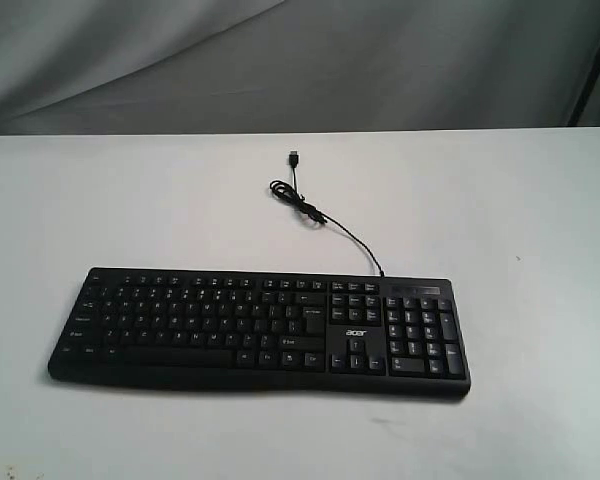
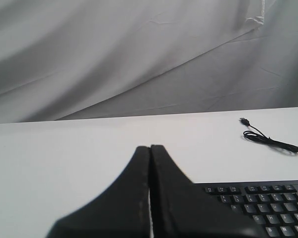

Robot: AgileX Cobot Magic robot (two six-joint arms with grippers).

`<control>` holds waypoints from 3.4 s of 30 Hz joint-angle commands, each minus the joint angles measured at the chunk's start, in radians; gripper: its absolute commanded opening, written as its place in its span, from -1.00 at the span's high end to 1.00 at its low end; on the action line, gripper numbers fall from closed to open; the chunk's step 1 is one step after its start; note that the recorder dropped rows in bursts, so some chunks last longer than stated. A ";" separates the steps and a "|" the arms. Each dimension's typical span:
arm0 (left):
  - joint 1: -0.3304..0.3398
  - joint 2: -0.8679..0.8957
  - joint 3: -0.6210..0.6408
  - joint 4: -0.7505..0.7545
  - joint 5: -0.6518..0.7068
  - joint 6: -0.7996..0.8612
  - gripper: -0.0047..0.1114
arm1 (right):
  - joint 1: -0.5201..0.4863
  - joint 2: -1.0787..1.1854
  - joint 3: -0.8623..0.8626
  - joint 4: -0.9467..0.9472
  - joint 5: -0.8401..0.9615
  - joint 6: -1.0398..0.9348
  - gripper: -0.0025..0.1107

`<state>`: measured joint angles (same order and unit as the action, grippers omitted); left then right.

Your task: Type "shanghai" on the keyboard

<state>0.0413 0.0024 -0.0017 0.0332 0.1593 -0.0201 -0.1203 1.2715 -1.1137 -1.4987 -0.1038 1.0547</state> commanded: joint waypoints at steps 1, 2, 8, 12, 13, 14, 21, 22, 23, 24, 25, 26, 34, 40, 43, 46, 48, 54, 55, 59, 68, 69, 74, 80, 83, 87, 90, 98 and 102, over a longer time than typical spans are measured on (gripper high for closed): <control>-0.006 -0.002 0.002 0.000 -0.006 -0.003 0.92 | 0.029 0.150 -0.023 0.043 0.198 0.022 0.96; -0.006 -0.002 0.002 0.000 -0.006 -0.003 0.92 | 0.038 0.181 -0.023 0.065 0.198 0.022 0.96; -0.006 -0.002 0.002 0.000 -0.006 -0.003 0.92 | 0.162 0.339 -0.041 0.077 0.086 0.027 0.96; -0.006 -0.002 0.002 0.000 -0.006 -0.003 0.92 | 0.264 0.398 -0.093 0.077 0.087 0.042 0.96; -0.006 -0.002 0.002 0.000 -0.006 -0.003 0.92 | 0.288 0.399 -0.110 0.077 0.104 0.042 0.96; -0.006 -0.002 0.002 0.000 -0.006 -0.003 0.92 | 0.308 0.399 -0.126 0.077 0.158 0.042 0.96; -0.006 -0.002 0.002 0.000 -0.006 -0.003 0.92 | 0.466 0.390 -0.339 0.378 0.537 -0.408 0.96; -0.006 -0.002 0.002 0.000 -0.006 -0.003 0.92 | 0.471 0.388 -0.380 0.562 0.534 -0.586 0.96; -0.006 -0.002 0.002 0.000 -0.006 -0.003 0.92 | 0.471 0.386 -0.423 0.784 0.544 -0.782 0.96; -0.006 -0.002 0.002 0.000 -0.006 -0.003 0.92 | 0.471 0.386 -0.460 1.022 0.571 -0.953 0.96; -0.006 -0.002 0.002 0.000 -0.006 -0.003 0.92 | 0.471 0.391 -0.507 1.261 0.628 -1.175 0.96; -0.006 -0.002 0.002 0.000 -0.006 -0.003 0.92 | 0.469 0.403 -0.554 1.469 0.715 -1.378 0.96; -0.006 -0.002 0.002 0.000 -0.006 -0.003 0.92 | 0.569 0.510 -0.664 1.898 1.021 -1.726 0.96; -0.006 -0.002 0.002 0.000 -0.006 -0.003 0.92 | 0.752 0.674 -0.664 1.898 0.961 -1.729 0.96; -0.006 -0.002 0.002 0.000 -0.006 -0.003 0.92 | 0.847 0.768 -0.664 1.898 0.904 -1.743 0.96; -0.006 -0.002 0.002 0.000 -0.006 -0.003 0.92 | 0.932 0.861 -0.664 1.898 0.858 -1.779 0.96; -0.006 -0.002 0.002 0.000 -0.006 -0.003 0.92 | 0.975 0.900 -0.664 1.898 0.842 -1.811 0.96; -0.006 -0.002 0.002 0.000 -0.006 -0.003 0.92 | 1.071 0.997 -0.722 1.901 0.793 -1.839 0.96; -0.006 -0.002 0.002 0.000 -0.006 -0.003 0.92 | 1.079 1.013 -0.745 1.906 0.797 -1.839 0.96; -0.006 -0.002 0.002 0.000 -0.006 -0.003 0.92 | 1.108 1.111 -0.870 1.931 0.805 -1.838 0.96; -0.006 -0.002 0.002 0.000 -0.006 -0.003 0.92 | 1.108 1.187 -0.913 1.958 0.820 -1.855 0.96; -0.006 -0.002 0.002 0.000 -0.006 -0.003 0.92 | 1.108 1.191 -0.913 1.958 0.820 -1.855 0.96; -0.006 -0.002 0.002 0.000 -0.006 -0.003 0.92 | 1.110 1.202 -0.913 1.976 0.827 -1.885 0.96; -0.006 -0.002 0.002 0.000 -0.006 -0.003 0.92 | 1.110 1.202 -0.913 1.976 0.827 -1.888 0.96; -0.006 -0.002 0.002 0.000 -0.006 -0.003 0.92 | 1.110 1.206 -0.913 1.976 0.827 -1.887 0.96; -0.006 -0.002 0.002 0.000 -0.006 -0.003 0.92 | 1.110 1.223 -0.913 1.980 0.827 -1.887 0.96; -0.006 -0.002 0.002 0.000 -0.006 -0.003 0.92 | 1.110 1.226 -0.913 1.980 0.833 -1.887 0.96; -0.006 -0.002 0.002 0.000 -0.006 -0.003 0.92 | 1.110 1.138 -0.913 1.915 0.869 -1.881 0.96; -0.006 -0.002 0.002 0.000 -0.006 -0.003 0.92 | 1.106 1.072 -0.867 1.830 0.903 -1.792 0.96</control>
<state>0.0413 0.0024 -0.0017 0.0332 0.1593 -0.0201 0.9873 2.3974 -2.0149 0.3933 0.7746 -0.7893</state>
